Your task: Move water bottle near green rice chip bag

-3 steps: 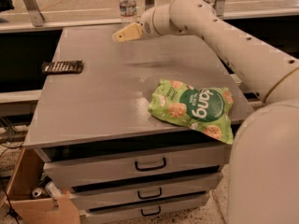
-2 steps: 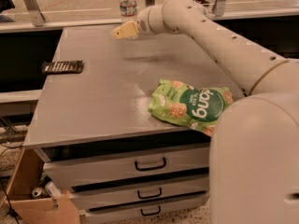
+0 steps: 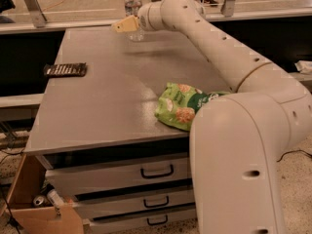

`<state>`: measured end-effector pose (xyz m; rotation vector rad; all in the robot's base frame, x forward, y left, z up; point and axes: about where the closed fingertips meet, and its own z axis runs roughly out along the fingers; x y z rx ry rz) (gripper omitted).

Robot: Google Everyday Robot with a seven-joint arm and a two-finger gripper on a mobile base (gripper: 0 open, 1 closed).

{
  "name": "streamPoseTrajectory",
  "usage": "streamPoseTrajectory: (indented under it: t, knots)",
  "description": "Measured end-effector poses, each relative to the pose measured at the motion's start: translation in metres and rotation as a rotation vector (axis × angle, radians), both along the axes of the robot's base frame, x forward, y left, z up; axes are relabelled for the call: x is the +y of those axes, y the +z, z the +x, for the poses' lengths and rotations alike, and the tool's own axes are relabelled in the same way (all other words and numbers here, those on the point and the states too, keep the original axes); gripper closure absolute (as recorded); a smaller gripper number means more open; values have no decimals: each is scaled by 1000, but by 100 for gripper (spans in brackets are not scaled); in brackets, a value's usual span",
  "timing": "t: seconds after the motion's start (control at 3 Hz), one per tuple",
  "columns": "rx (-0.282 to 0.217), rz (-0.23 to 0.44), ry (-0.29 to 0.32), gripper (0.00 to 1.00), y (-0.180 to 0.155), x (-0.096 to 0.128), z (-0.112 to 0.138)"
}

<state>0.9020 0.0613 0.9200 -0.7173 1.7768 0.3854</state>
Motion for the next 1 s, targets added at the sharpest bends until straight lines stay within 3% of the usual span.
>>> streamPoseTrajectory:
  t: [0.33,0.67,1.0]
  knots:
    - [-11,19,-8,0,6,8,16]
    - [-7,5,-48,17,5,4,29]
    - [-7,4,-86,41,6,-9,36]
